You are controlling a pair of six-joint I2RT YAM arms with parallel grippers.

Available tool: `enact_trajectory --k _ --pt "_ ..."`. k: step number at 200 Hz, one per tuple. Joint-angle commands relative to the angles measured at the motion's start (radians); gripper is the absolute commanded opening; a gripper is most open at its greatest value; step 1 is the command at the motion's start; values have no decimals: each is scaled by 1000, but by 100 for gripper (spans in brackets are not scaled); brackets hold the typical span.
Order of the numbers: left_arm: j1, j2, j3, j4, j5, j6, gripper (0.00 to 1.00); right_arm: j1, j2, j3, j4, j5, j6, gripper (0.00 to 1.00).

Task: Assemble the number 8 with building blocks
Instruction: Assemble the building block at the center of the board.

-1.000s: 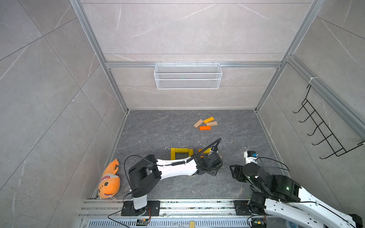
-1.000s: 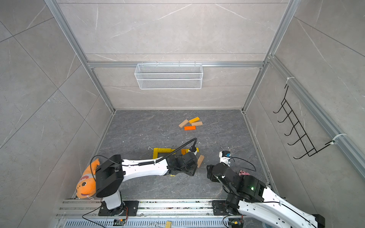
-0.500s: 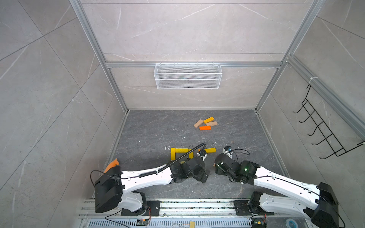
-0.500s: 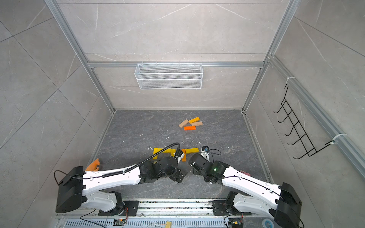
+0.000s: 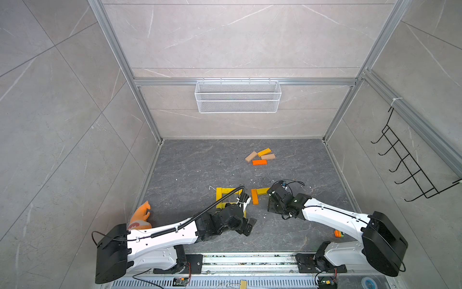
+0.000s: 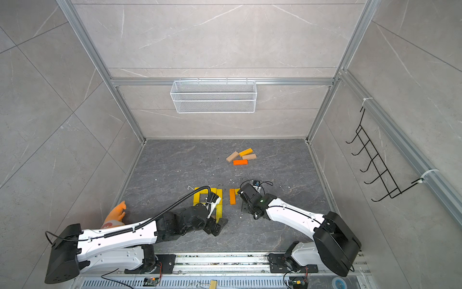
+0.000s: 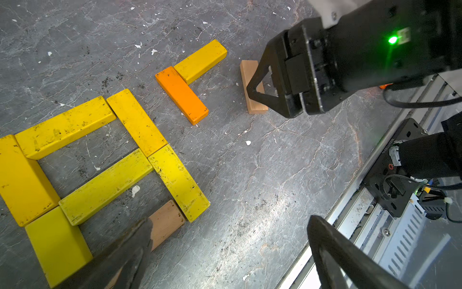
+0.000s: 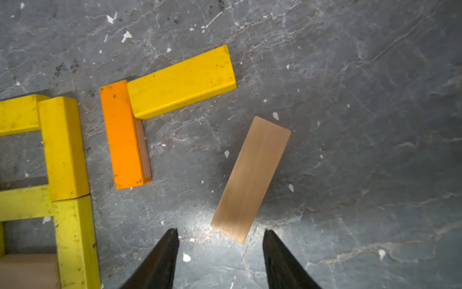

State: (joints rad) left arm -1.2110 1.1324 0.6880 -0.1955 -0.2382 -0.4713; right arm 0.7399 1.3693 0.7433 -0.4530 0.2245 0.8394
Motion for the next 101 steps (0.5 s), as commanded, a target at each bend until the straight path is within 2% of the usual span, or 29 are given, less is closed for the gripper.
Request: enact_trajectory --k 1,63,101 --pt "4 30 27 41 -15 26 99 -23 28 -7 27 -6 -28 56" --pt "6 73 45 49 -27 27 100 -92 133 -2 83 -44 -79 55" --pt "17 69 38 47 -29 13 100 -116 152 8 87 -54 -145 49"
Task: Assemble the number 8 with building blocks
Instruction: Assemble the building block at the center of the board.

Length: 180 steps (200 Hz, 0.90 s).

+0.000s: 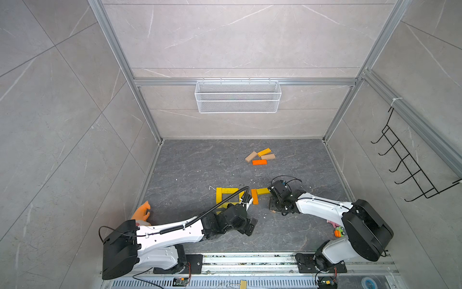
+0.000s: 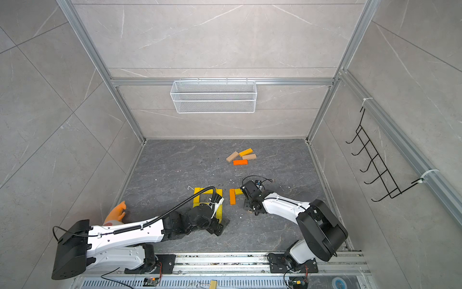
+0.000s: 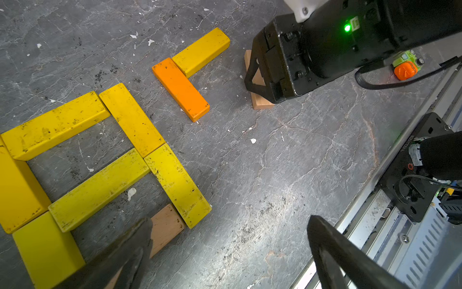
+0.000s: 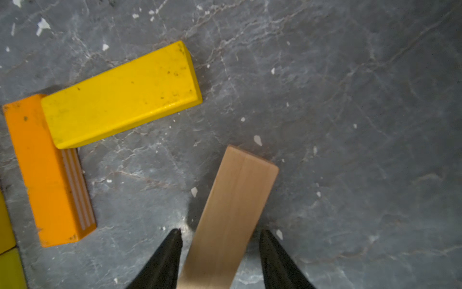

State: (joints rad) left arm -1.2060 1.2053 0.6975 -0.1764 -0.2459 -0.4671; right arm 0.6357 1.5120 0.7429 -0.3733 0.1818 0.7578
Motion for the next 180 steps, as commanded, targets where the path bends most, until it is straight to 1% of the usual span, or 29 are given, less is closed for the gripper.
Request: enact_trajectory --k 1,45,106,135,153,180 --pt "13 -3 28 29 -20 9 100 -12 10 8 6 -11 -64 49" --pt "55 -3 21 52 39 -23 99 -53 15 20 -15 -32 -137 40" --pt "71 -1 22 47 51 -13 99 -107 33 53 -31 -71 -243 36" --pt "79 7 23 55 64 -10 99 -138 34 64 -51 -75 -252 36" --pt "81 16 29 59 73 -8 99 -148 37 68 -63 -73 -243 40" --pt "82 32 38 64 83 -5 99 -149 34 62 -69 -67 -223 43"
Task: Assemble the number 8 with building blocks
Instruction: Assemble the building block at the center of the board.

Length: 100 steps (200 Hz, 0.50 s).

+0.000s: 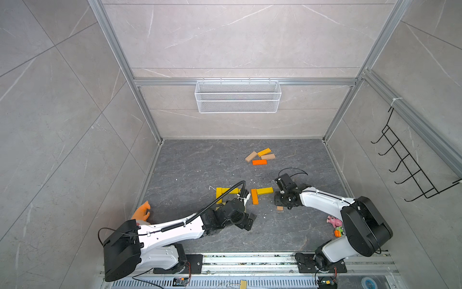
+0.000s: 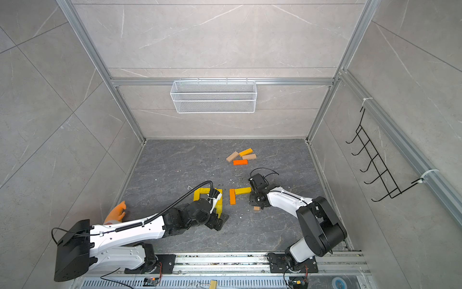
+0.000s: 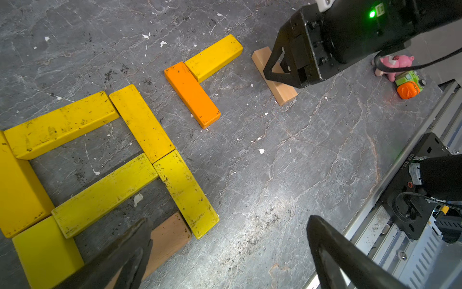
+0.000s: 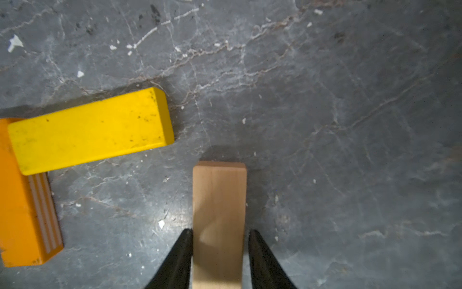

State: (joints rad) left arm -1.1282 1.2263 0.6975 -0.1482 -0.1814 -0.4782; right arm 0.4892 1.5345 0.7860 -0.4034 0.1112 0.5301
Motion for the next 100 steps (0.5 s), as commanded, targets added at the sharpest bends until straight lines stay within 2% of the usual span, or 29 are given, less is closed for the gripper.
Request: enact_trajectory --k 1,60,100 --pt "4 11 38 35 20 5 99 -3 12 19 -38 4 5 43" --pt "5 21 40 38 25 3 98 -4 27 19 -32 -1 4 36" --pt "14 15 36 43 36 -7 98 -19 32 27 -17 -24 -51 32"
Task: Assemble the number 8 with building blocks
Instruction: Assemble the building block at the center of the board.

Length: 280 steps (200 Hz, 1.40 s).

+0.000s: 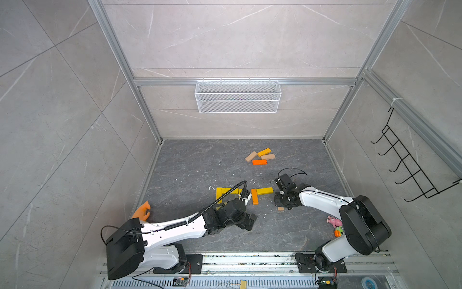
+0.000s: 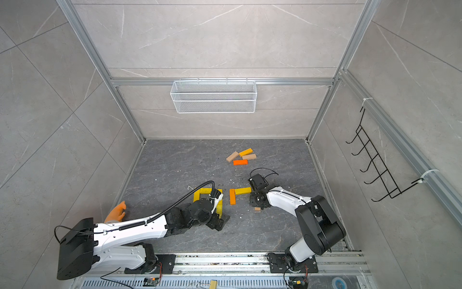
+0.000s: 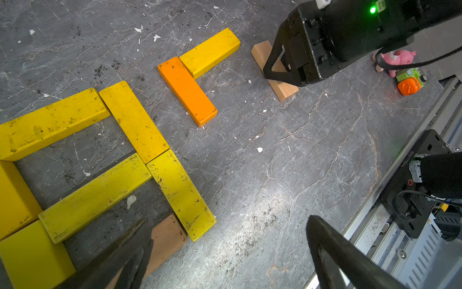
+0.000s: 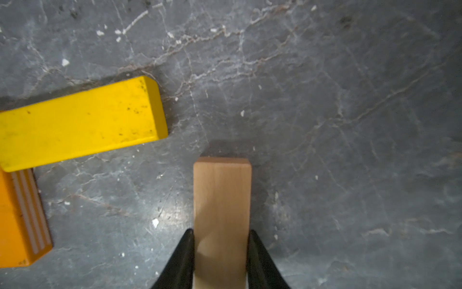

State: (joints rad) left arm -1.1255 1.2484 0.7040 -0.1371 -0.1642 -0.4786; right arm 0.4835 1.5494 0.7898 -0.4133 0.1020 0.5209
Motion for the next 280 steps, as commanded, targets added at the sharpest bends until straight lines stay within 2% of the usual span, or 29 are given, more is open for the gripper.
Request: enact_trajectory --k 1,66,122,167,201,280 --pt "12 -7 29 32 19 -6 98 -14 17 23 -7 -15 -45 32" --pt "21 -12 22 39 26 -11 98 -67 65 94 5 -99 -142 29" --pt "25 -19 11 41 24 -12 98 -75 132 178 -42 -97 -193 29" --pt "25 -20 4 47 26 -17 97 -74 131 186 -59 -86 -191 33" --pt "27 -20 7 47 30 -15 97 -75 139 193 -72 -89 -188 29" --pt "26 -24 -3 56 32 -21 97 -75 133 196 -79 -116 -199 28"
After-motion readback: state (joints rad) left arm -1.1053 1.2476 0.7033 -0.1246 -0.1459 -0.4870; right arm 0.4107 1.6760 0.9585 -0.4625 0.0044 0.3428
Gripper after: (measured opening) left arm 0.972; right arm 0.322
